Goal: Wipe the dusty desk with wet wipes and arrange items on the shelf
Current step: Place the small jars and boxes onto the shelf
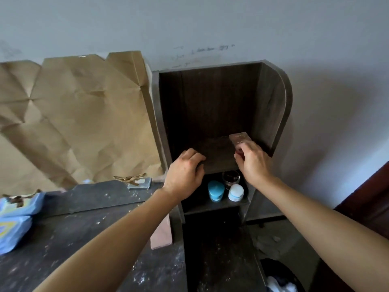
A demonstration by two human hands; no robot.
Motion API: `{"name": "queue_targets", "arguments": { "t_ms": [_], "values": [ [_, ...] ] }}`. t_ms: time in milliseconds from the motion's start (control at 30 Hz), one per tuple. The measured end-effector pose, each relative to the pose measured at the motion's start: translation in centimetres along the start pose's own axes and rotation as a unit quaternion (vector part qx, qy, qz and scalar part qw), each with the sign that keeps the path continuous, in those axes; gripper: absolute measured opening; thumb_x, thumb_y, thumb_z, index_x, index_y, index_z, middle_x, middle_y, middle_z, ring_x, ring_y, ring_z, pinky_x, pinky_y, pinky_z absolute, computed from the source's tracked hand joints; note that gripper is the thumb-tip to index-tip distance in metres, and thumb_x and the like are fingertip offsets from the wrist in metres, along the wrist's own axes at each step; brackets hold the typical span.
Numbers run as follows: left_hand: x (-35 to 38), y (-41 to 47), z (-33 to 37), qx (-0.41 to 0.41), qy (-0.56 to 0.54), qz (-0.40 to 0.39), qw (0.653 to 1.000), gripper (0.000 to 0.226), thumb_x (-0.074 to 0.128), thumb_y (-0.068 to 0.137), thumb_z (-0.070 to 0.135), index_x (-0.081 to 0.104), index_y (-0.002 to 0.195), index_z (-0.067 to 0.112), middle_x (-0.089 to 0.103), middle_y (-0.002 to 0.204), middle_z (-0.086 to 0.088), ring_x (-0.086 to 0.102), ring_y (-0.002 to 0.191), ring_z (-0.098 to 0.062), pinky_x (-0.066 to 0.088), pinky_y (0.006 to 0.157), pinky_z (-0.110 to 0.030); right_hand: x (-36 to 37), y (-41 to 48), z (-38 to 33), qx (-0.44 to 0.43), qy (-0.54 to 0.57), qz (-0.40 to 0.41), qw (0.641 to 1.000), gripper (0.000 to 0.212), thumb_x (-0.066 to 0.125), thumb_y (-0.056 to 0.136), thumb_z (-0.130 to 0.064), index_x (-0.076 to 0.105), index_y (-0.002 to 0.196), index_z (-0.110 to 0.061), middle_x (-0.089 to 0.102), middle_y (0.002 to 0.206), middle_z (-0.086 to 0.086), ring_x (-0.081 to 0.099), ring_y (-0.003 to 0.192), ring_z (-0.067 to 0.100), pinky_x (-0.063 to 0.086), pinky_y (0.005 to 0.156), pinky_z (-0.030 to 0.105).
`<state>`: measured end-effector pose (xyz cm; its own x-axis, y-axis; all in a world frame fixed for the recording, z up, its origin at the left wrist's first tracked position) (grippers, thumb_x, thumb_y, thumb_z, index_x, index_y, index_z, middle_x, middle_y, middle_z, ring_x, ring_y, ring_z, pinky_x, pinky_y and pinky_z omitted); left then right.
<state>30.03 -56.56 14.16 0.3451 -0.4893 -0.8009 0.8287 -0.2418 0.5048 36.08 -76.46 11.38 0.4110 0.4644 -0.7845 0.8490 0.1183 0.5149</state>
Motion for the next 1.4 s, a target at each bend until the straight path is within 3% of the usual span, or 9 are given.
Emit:
{"name": "queue_targets", "arguments": {
  "t_ms": [167,267,467,600,733,967,1100,1233,1400],
  "values": [
    [-2.1,-3.9,-0.7,0.029,-0.014,0.005,0.999,0.019,0.059,0.084,0.009,0.066,0.102,0.008,0.062,0.092,-0.004,0.061,0.076,-0.019,0.052,0.058,-0.030,-0.5,-2.4,-3.0,-0.042,-0.012,0.046,0.998,0.028,0.068,0.079,-0.025,0.063,0.105,-0.015,0.056,0.121,0.002,0.051,0.114,0.025,0.052,0.057,0.036],
    [-2.7,-6.6,-2.8,0.023,-0.010,-0.010,1.000,0.019,0.056,0.082,0.012,0.066,0.099,0.009,0.062,0.086,-0.004,0.061,0.069,-0.023,0.049,0.053,-0.030,-0.1,-5.0,-6.0,-0.068,0.013,0.053,0.996,0.027,0.069,0.080,-0.023,0.064,0.105,-0.015,0.059,0.112,-0.002,0.056,0.106,0.019,0.050,0.053,0.031],
    [-5.5,-14.3,-10.4,-0.029,0.022,-0.071,0.997,0.013,0.054,0.081,0.014,0.063,0.091,0.011,0.062,0.083,-0.004,0.060,0.065,-0.028,0.050,0.050,-0.037,4.9,-11.6,-12.6,-0.056,0.038,-0.012,0.998,0.023,0.068,0.082,-0.020,0.063,0.104,-0.015,0.061,0.102,-0.003,0.061,0.093,0.017,0.052,0.058,0.035],
    [-7.4,-20.0,-16.3,-0.085,0.041,-0.127,0.987,0.017,0.056,0.084,0.016,0.065,0.099,0.015,0.065,0.094,-0.004,0.064,0.076,-0.030,0.052,0.059,-0.037,9.9,-15.8,-17.5,-0.028,0.025,-0.098,0.994,0.023,0.066,0.081,-0.021,0.063,0.103,-0.016,0.063,0.098,-0.003,0.063,0.090,0.018,0.054,0.057,0.036],
    [-7.8,-24.7,-20.6,-0.162,0.064,-0.213,0.961,0.024,0.053,0.090,0.024,0.061,0.112,0.019,0.060,0.109,-0.002,0.062,0.094,-0.028,0.049,0.074,-0.036,13.6,-18.8,-20.9,0.018,-0.016,-0.209,0.978,0.028,0.061,0.086,-0.031,0.059,0.112,-0.021,0.061,0.109,-0.006,0.061,0.099,0.015,0.054,0.070,0.031],
    [-4.4,-28.1,-25.5,-0.231,0.043,-0.300,0.924,0.034,0.056,0.087,0.034,0.056,0.121,0.027,0.052,0.115,0.001,0.057,0.106,-0.022,0.050,0.087,-0.037,18.2,-19.6,-22.1,0.077,-0.076,-0.335,0.936,0.034,0.056,0.087,-0.038,0.049,0.115,-0.021,0.058,0.111,0.000,0.059,0.098,0.019,0.052,0.072,0.032],
    [-1.0,-28.2,-27.6,-0.253,0.044,-0.349,0.901,0.045,0.060,0.084,0.040,0.050,0.126,0.028,0.048,0.121,0.000,0.050,0.114,-0.023,0.048,0.093,-0.037,22.3,-18.9,-21.2,0.100,-0.098,-0.377,0.915,0.050,0.056,0.086,-0.043,0.042,0.128,-0.022,0.051,0.122,0.003,0.051,0.109,0.021,0.051,0.077,0.031],
    [2.6,-26.7,-29.8,-0.269,0.050,-0.367,0.889,0.054,0.060,0.085,0.031,0.041,0.135,0.022,0.044,0.126,-0.005,0.045,0.119,-0.025,0.044,0.098,-0.037,26.5,-18.1,-20.2,0.125,-0.108,-0.392,0.905,0.076,0.059,0.079,-0.055,0.026,0.139,-0.022,0.034,0.140,0.007,0.039,0.123,0.028,0.047,0.088,0.037],
    [7.1,-24.3,-31.2,-0.254,0.060,-0.382,0.886,0.053,0.064,0.082,0.031,0.044,0.129,0.018,0.041,0.132,-0.003,0.041,0.122,-0.023,0.040,0.099,-0.034,29.8,-18.8,-19.2,0.161,-0.089,-0.397,0.899,0.102,0.066,0.066,-0.064,0.016,0.145,-0.022,0.019,0.151,0.007,0.033,0.129,0.030,0.047,0.091,0.044]
  ]
}}
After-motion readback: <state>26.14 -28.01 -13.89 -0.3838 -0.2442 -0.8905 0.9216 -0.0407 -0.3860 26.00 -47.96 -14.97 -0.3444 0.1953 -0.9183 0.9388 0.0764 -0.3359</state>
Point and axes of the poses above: each hand's wrist, its own y-axis towards the middle knuckle, its own x-axis out of the palm, z = x × y, the point moved 4 cm from there along y, towards the middle knuckle
